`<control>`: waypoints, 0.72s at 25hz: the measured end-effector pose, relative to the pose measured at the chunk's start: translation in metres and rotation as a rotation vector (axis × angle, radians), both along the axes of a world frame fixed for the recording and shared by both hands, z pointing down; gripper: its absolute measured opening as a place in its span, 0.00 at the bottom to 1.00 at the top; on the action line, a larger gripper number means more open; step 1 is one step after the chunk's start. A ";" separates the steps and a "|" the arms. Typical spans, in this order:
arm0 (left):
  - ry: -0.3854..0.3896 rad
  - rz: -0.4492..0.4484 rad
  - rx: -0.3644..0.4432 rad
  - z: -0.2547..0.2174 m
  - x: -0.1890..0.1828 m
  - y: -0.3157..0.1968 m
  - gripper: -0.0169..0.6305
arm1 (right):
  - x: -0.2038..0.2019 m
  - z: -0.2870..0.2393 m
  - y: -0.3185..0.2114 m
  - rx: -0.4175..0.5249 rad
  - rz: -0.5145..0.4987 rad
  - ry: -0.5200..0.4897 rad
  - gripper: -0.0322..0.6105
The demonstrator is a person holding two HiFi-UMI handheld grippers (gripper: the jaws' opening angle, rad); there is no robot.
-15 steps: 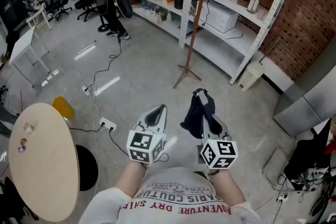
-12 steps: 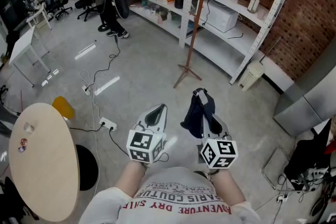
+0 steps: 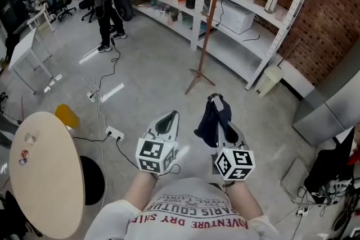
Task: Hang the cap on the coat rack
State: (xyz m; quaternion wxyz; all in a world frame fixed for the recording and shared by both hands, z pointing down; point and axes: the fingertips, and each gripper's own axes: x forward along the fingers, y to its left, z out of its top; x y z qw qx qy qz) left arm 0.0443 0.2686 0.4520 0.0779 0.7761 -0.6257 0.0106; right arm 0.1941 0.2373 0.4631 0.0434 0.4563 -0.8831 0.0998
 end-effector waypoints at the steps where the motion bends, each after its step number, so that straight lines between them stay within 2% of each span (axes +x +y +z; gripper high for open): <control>1: 0.002 -0.001 -0.001 0.001 -0.001 -0.001 0.03 | 0.000 -0.001 -0.002 0.001 0.002 -0.005 0.09; 13: 0.030 -0.054 -0.048 0.016 -0.025 -0.018 0.03 | -0.019 0.011 -0.031 -0.043 -0.029 -0.011 0.09; 18: 0.016 -0.061 -0.067 0.028 -0.031 -0.051 0.03 | -0.031 0.022 -0.069 -0.060 -0.060 -0.010 0.09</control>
